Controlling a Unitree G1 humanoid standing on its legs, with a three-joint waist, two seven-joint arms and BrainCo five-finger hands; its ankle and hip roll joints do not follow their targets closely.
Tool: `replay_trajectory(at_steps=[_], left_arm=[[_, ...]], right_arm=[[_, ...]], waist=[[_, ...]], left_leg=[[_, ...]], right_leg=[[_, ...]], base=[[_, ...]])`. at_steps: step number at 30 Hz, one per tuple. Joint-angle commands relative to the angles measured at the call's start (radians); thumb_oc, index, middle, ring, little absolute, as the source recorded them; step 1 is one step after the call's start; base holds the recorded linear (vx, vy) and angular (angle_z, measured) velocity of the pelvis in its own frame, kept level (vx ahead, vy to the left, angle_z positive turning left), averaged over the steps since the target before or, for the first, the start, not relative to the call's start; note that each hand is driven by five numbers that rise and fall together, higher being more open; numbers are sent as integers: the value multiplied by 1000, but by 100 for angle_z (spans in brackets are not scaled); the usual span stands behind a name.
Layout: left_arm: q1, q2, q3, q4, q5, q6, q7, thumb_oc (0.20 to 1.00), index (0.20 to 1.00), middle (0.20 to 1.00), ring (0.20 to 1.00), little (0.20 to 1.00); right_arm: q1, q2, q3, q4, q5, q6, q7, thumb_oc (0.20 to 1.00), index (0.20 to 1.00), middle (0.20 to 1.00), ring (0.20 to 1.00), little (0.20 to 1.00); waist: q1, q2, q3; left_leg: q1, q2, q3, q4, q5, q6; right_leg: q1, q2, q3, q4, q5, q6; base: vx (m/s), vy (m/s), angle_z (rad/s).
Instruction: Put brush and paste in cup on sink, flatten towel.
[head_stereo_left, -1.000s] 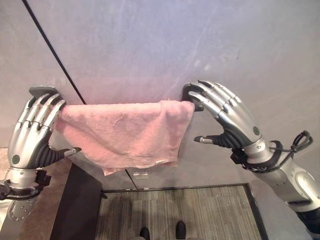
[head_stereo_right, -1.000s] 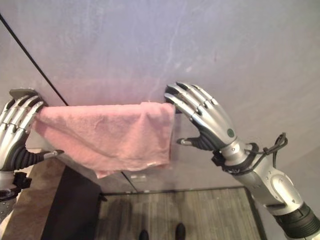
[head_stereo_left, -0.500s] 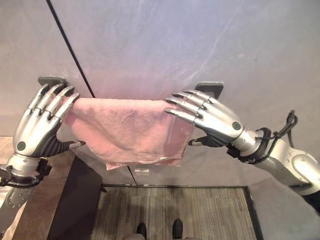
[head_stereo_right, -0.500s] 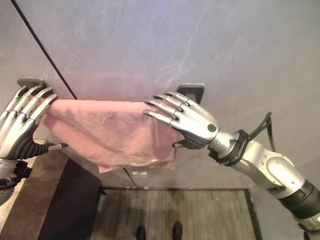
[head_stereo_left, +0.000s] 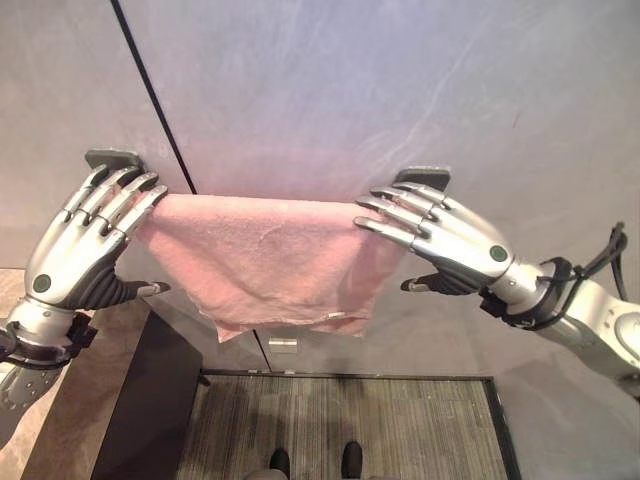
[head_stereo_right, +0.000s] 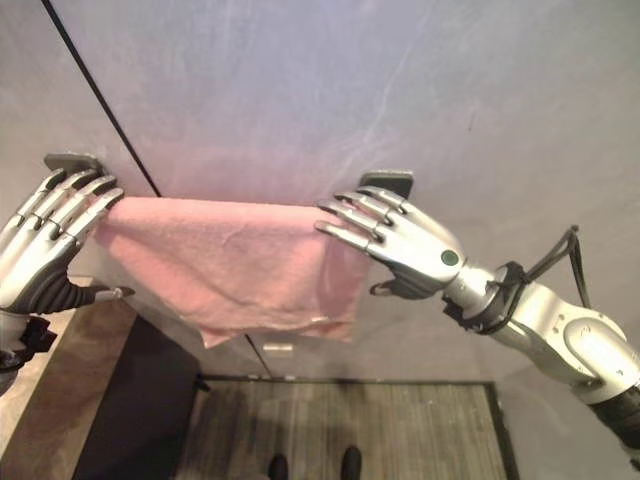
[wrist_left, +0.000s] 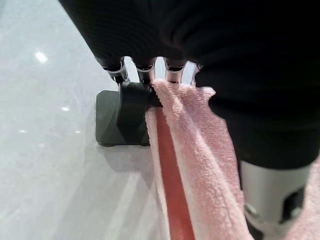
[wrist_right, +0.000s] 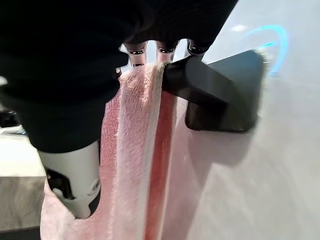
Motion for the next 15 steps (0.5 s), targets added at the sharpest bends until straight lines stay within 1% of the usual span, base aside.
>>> replay_trajectory(at_steps=[1,3,7,10,11,12,15], left_arm=[[114,7,-61,105,35,17,-103,1000,1000,1000,1000,1000],[102,-2,-68,106,31,21,-109,1000,1000,1000,1000,1000],[87,-19,-79,104,17,23,-116,1000,1000,1000,1000,1000],[46,-47,-111,114,9,35,-119,1000,1000,1000,1000,1000],[46,-47,-111,115,9,35,-119,1000,1000,1000,1000,1000],[34,-56,-117,118,6,38,-116,1000,1000,1000,1000,1000],[16,-71,-125,122,3,44,-113,1000,1000,1000,1000,1000]], right_arm=[[78,8,-11,108,22,70,17,1000,1000,1000,1000,1000],[91,31,-37,93,42,73,10,1000,1000,1000,1000,1000],[86,57,-43,80,68,74,15,1000,1000,1000,1000,1000],[29,117,-6,78,108,81,20,1000,1000,1000,1000,1000],[28,117,-5,79,108,81,20,1000,1000,1000,1000,1000],[5,147,15,81,130,83,21,1000,1000,1000,1000,1000],[-38,199,44,83,163,85,23,1000,1000,1000,1000,1000]], waist=[[-34,-22,1],[-29,-20,0],[-28,-17,-3],[-23,-15,-5],[-24,-15,-5],[-19,-13,-7],[-15,-11,-9]], left_leg=[[-14,65,2,5,18,-70],[-13,68,5,5,17,-70],[-12,71,9,5,17,-71],[-9,73,16,5,16,-72],[-9,73,16,5,16,-72],[-7,76,18,5,16,-73],[-3,78,25,5,15,-73]], right_leg=[[40,-180,-8,1,14,153],[38,-178,-6,1,11,152],[36,-176,-1,1,10,150],[34,-173,3,1,9,147],[34,-173,3,1,9,147],[34,-172,4,1,8,146],[33,-169,8,1,8,145]], base=[[0,0,0],[0,0,0],[0,0,0],[0,0,0],[8,-19,-4],[0,0,0],[2,-8,-2]])
